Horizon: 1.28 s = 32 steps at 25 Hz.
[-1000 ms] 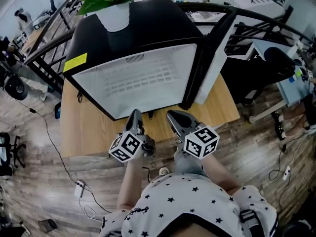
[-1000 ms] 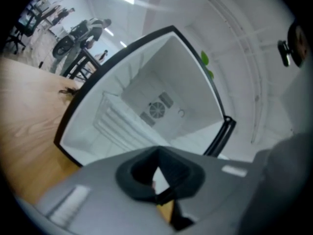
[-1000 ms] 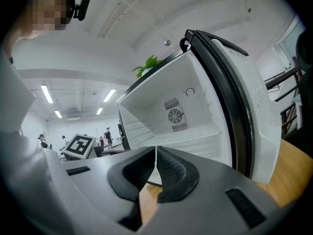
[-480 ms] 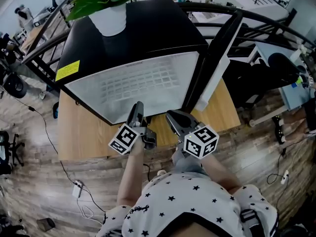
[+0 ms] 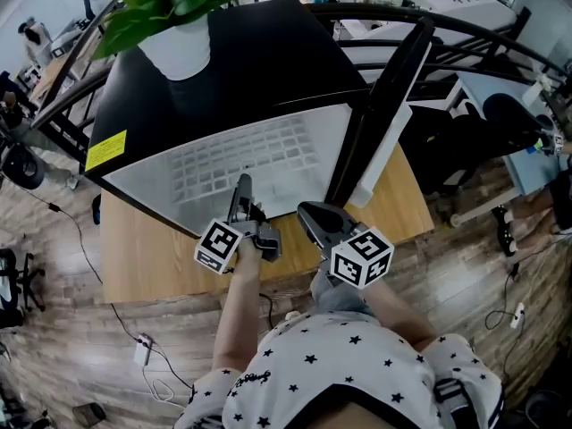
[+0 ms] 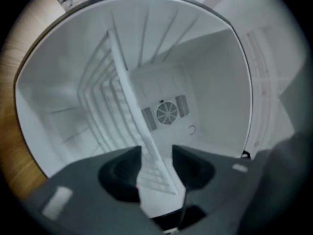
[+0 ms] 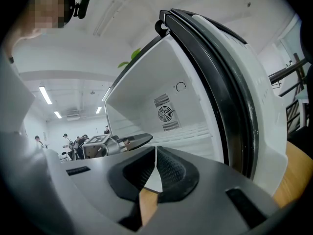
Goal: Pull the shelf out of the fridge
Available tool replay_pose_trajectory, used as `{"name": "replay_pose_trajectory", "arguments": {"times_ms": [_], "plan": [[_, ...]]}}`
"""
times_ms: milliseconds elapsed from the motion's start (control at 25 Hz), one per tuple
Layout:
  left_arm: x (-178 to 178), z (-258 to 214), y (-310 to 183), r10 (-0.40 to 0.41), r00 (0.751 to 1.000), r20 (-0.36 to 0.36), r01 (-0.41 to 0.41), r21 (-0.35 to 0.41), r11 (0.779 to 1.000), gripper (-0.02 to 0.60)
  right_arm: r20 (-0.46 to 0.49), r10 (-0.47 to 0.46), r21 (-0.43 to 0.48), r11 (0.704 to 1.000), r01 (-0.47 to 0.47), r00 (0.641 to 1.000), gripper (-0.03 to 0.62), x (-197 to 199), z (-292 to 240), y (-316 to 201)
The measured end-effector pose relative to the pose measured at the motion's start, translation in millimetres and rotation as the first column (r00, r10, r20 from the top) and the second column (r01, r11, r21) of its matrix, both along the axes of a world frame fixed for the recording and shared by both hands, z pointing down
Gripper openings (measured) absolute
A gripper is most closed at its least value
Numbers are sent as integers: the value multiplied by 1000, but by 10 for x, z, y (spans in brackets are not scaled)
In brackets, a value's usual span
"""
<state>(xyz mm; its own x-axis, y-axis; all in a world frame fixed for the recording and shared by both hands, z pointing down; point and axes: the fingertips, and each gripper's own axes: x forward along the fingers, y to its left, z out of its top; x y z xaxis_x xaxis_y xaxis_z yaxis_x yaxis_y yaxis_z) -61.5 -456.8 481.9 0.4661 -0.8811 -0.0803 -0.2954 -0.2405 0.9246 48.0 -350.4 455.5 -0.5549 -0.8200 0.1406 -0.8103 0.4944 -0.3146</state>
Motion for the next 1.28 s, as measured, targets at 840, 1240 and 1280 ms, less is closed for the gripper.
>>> {"name": "replay_pose_trajectory", "arguments": {"times_ms": [840, 1240, 1280], "plan": [[10, 70, -531, -101, 985, -141, 93, -63, 994, 89, 1, 22, -19, 1000, -22, 1000, 23, 154, 75, -144], [-4, 67, -534, -133, 976, -175, 118, -97, 988, 44, -2, 28, -29, 999, -28, 1000, 23, 140, 104, -37], [-5, 68, -535, -136, 975, -178, 119, -101, 988, 44, -1, 31, -30, 999, -31, 1000, 23, 148, 105, -23]]}}
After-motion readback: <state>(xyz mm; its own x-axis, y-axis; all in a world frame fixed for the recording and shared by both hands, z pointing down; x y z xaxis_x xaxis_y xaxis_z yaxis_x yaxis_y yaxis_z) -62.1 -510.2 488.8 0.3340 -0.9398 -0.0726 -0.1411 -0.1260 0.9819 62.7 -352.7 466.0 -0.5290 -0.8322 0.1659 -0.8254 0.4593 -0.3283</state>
